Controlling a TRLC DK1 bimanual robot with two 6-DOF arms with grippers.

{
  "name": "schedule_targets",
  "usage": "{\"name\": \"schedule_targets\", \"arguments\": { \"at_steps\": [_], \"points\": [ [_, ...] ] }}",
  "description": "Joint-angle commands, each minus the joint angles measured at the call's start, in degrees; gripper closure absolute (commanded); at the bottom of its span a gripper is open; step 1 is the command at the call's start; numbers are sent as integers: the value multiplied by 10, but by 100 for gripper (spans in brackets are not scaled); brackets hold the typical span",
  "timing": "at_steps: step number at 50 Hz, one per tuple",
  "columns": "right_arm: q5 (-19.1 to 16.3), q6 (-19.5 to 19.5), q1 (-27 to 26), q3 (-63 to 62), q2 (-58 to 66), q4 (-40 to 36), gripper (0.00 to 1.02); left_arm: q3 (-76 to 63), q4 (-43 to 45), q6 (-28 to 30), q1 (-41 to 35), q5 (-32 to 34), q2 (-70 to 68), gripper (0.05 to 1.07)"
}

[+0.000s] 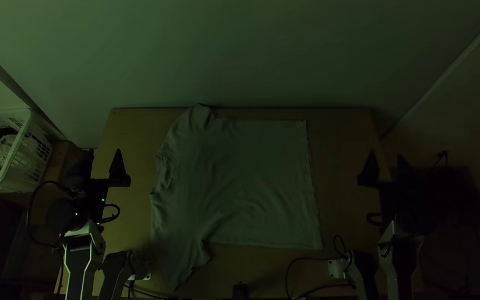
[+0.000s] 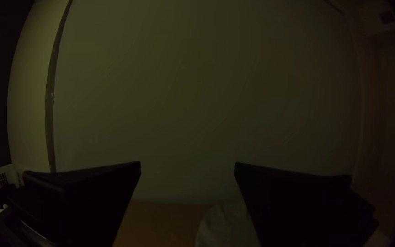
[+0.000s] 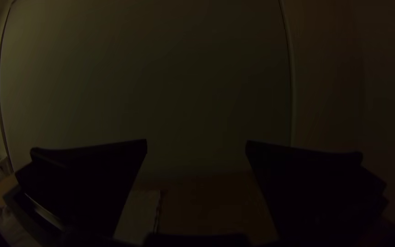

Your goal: Fold the t-shirt

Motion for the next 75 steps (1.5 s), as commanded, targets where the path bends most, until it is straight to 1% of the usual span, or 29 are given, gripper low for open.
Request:
{"name": "schedule_targets", "arguments": {
  "at_steps": [1, 9, 16, 20, 26, 32, 45, 57, 65, 71, 75],
  "points": [
    [3, -11, 7, 47, 48, 9, 3, 60, 10, -5, -6, 2, 55, 9],
    [3, -10, 24, 108, 116, -2, 3, 140, 1, -6, -13, -2, 134, 9],
    [3, -10, 47, 163, 180, -19, 3, 226, -50, -4, -23, -11, 208, 9],
    [5, -10, 58, 205, 226, -44, 3, 273, -80, -4, -35, -18, 249, 9],
    [8, -9, 65, 271, 296, -73, 3, 322, -96, -4, -52, -31, 296, 9],
    [8, -9, 82, 322, 353, -86, 3, 362, -110, -4, -68, -40, 342, 9],
    [15, 1, 100, 398, 442, -90, 3, 479, -220, -11, -87, -41, 460, 9],
    [22, 4, 117, 446, 514, -98, 3, 572, -279, -22, -102, -41, 550, 9],
    [23, 33, 125, 496, 574, -136, 3, 644, -345, -23, -120, -41, 630, 9],
    [23, 41, 131, 520, 612, -154, 3, 684, -362, -22, -128, -41, 687, 10],
    [24, 55, 136, 535, 635, -162, 3, 713, -374, -22, -130, -41, 726, 11]
  ]
}}
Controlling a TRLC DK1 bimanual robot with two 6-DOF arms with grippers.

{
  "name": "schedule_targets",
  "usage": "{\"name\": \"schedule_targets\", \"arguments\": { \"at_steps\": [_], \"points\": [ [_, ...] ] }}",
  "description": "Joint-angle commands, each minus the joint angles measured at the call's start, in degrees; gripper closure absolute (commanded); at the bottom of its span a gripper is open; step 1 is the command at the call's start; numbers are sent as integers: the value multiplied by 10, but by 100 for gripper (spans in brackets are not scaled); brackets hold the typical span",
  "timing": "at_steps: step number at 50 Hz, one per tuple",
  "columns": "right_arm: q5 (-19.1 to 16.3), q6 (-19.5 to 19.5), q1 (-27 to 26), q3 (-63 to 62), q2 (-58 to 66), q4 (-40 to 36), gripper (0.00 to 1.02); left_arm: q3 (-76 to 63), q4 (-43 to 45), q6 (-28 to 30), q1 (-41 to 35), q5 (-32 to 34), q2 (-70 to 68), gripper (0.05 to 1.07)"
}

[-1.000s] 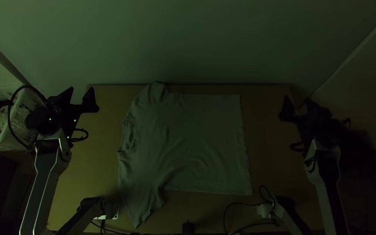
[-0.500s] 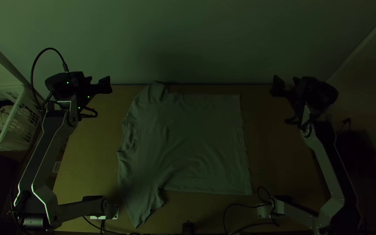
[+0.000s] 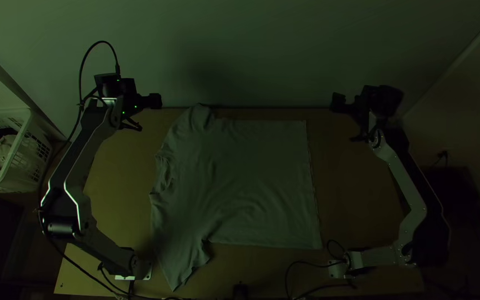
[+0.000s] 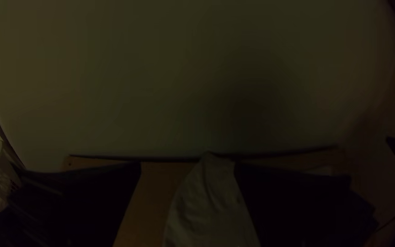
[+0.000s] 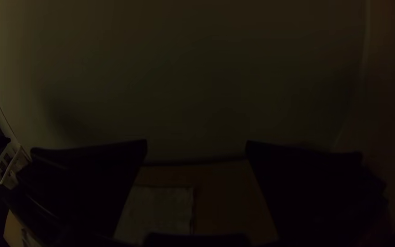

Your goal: Fold the t-shirt

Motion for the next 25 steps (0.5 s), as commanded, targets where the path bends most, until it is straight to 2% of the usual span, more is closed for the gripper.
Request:
{"name": "schedule_targets", "arguments": {
  "at_steps": [1, 9, 25],
  "points": [
    [6, 23, 11, 31, 31, -11, 3, 47, -19, -13, -5, 0, 49, 11],
    [12, 62, 19, 77, 81, -46, 4, 121, -68, -15, -5, 0, 135, 11],
    [11, 77, 40, 137, 153, -97, 4, 230, -122, -14, -8, -1, 264, 11]
  ]
}}
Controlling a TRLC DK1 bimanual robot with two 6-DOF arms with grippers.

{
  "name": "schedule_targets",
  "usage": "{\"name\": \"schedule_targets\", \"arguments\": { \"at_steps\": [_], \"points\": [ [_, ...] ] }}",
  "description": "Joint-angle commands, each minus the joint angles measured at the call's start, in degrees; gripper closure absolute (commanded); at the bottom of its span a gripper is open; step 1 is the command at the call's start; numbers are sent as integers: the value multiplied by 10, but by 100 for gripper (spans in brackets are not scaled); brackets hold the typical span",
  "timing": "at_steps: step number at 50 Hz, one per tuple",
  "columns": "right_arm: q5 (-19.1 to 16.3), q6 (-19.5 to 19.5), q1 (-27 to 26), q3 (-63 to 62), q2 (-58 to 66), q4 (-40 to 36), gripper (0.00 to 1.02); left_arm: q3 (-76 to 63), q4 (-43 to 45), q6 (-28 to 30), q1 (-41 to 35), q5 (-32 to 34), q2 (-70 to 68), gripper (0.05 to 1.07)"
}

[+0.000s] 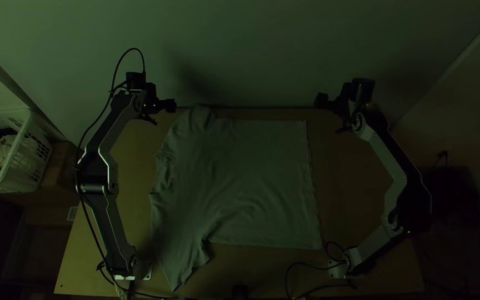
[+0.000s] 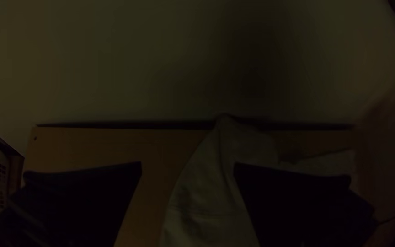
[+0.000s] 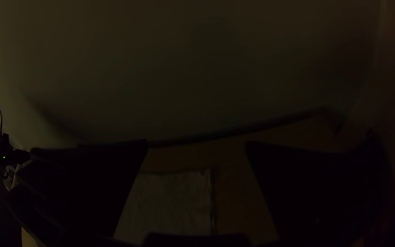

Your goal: Fold the t-shirt

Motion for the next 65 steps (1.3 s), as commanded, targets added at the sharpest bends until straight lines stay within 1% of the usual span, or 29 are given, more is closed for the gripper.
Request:
{"name": "schedule_targets", "arguments": {
  "at_steps": [1, 10, 12, 13, 15, 19, 25, 35, 36, 41, 44, 48, 50, 51, 60, 62, 65],
  "points": [
    [4, 16, 9, 25, 24, -10, 4, 35, -10, -11, -4, -1, 36, 11],
    [4, 17, 17, 33, 43, -11, 4, 61, -13, -7, -14, -23, 85, 12],
    [4, 17, 18, 35, 47, -11, 4, 69, -16, -4, -15, -22, 98, 19],
    [4, 18, 19, 36, 49, -11, 4, 72, -15, -4, -15, -23, 103, 20],
    [4, 18, 19, 35, 51, -11, 4, 77, -17, -3, -16, -23, 113, 20],
    [4, 21, 19, 30, 54, -12, 4, 82, -20, 1, -19, -22, 126, 25],
    [4, 22, 19, 19, 56, -11, 4, 88, -22, 0, -23, -24, 142, 25],
    [4, 22, 11, 17, 70, -12, 4, 104, -34, 1, -28, -50, 167, 25],
    [4, 22, 10, 18, 72, -11, 4, 105, -38, 3, -29, -51, 170, 28],
    [5, 28, 7, 27, 82, -12, 4, 106, -44, 13, -32, -59, 180, 57],
    [5, 30, 4, 36, 91, -13, 4, 106, -52, 13, -33, -59, 186, 69],
    [5, 36, -2, 58, 112, -29, 4, 106, -57, 10, -34, -59, 189, 88],
    [5, 40, -6, 75, 127, -41, 4, 105, -59, 8, -33, -58, 189, 102],
    [5, 42, -7, 84, 136, -48, 4, 105, -59, 7, -33, -59, 189, 105],
    [4, 48, -9, 173, 210, -110, 4, 106, -61, 4, -36, -58, 181, 105],
    [4, 55, -8, 190, 222, -125, 4, 106, -61, 2, -37, -58, 175, 105],
    [4, 67, -6, 216, 236, -145, 9, 106, -60, -2, -37, -59, 165, 105]
  ]
}}
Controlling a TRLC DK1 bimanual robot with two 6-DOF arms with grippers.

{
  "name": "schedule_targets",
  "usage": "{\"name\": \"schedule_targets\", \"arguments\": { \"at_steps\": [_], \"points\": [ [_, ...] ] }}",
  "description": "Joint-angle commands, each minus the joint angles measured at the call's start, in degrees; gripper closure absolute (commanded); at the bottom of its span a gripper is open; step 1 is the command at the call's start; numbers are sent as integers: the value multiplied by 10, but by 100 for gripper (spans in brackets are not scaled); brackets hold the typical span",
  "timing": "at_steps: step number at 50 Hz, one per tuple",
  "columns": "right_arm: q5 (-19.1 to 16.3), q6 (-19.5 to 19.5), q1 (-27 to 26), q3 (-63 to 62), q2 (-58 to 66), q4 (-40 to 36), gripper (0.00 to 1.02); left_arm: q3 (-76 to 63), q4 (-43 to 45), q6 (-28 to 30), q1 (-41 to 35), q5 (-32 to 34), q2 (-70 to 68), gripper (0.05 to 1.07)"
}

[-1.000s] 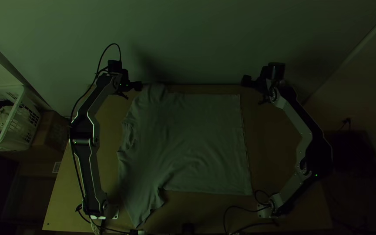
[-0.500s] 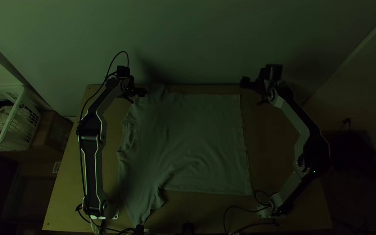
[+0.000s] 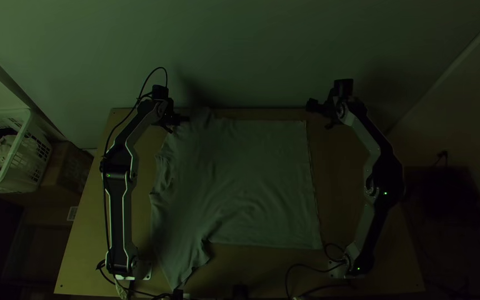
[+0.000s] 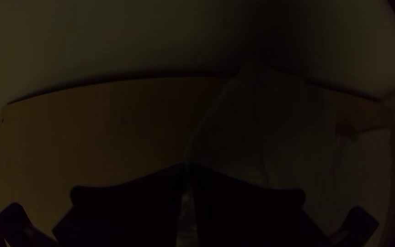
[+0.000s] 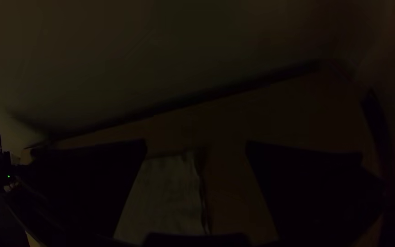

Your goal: Fold the t-shirt

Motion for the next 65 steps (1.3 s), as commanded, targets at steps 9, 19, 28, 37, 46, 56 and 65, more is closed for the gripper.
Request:
{"name": "schedule_targets", "arguments": {
  "at_steps": [9, 19, 28, 37, 46, 56, 65],
  "points": [
    [3, 53, 17, 96, 66, -65, 25, 7, -18, -12, -2, -1, -37, 105],
    [4, 57, 34, 142, 121, -83, 37, 7, -21, -10, 2, -1, -59, 105],
    [17, 64, 39, 194, 174, -112, 37, 5, -34, -11, 8, -1, -68, 105],
    [40, 64, 42, 211, 201, -118, 37, 4, -41, -11, 17, -1, -73, 105],
    [40, 64, 46, 211, 215, -120, 50, 1, -42, -13, 19, 0, -75, 105],
    [40, 55, 55, 214, 227, -136, 84, -1, -43, -14, 21, 0, -76, 105],
    [41, 45, 57, 219, 232, -152, 100, -4, -43, -14, 26, -1, -76, 105]
  ]
}}
